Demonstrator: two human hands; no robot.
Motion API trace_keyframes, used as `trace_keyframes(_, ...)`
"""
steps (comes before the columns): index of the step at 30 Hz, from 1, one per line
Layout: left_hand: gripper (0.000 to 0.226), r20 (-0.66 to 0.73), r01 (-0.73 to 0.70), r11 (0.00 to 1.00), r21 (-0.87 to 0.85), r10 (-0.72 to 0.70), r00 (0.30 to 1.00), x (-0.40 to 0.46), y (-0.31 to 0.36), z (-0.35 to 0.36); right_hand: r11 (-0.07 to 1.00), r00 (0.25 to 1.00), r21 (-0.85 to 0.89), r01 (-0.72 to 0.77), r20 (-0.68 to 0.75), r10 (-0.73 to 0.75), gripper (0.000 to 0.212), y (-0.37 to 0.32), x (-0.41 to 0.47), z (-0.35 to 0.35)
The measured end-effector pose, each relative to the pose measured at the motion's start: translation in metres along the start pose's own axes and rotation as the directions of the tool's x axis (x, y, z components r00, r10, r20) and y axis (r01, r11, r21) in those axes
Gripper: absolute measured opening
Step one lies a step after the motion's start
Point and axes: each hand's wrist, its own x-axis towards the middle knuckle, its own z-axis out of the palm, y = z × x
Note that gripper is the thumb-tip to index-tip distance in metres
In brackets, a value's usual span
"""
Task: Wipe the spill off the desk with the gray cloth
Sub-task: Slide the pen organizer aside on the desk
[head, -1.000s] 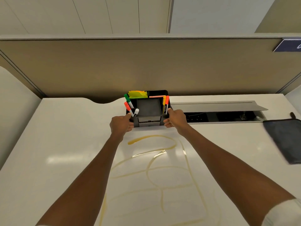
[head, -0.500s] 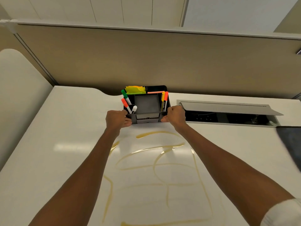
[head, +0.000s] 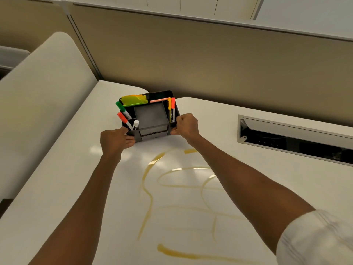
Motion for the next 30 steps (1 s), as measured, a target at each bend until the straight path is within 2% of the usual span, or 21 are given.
trace_keyframes(8, 0.02, -0.152, -0.007, 0.991, -0.137, -0.014, 0.988, 0.003, -0.023, -0.044, 0.993, 0.989, -0.038, 0.112, 0.101, -0.107, 0.024, -0.021, -0.01, 0.044)
trace_keyframes(12, 0.016, -0.198, -0.015, 0.984, -0.177, -0.021, 0.98, 0.01, -0.024, -0.055, 0.992, 0.984, 0.046, 0.114, 0.13, -0.119, 0.032, -0.028, -0.015, 0.057)
trace_keyframes(15, 0.012, -0.226, -0.013, 0.978, -0.21, -0.036, 0.973, 0.018, -0.024, -0.062, 0.989, 0.969, 0.113, 0.099, 0.213, -0.122, 0.033, -0.033, -0.02, 0.065)
trace_keyframes(21, 0.02, -0.275, -0.004, 0.969, -0.247, -0.066, 0.959, 0.028, -0.019, -0.064, 0.985, 0.921, 0.107, 0.136, 0.353, -0.166, 0.036, -0.044, -0.031, 0.067)
trace_keyframes(26, 0.041, -0.4, 0.008, 0.991, -0.135, -0.062, 0.915, 0.016, -0.031, -0.053, 0.99, 0.941, 0.093, 0.103, 0.315, -0.127, 0.04, -0.038, -0.038, 0.057)
trace_keyframes(30, 0.049, -0.315, 0.046, 0.993, -0.113, -0.08, 0.946, -0.006, -0.054, -0.039, 0.994, 0.968, 0.073, 0.087, 0.23, -0.101, 0.039, -0.018, -0.05, 0.036)
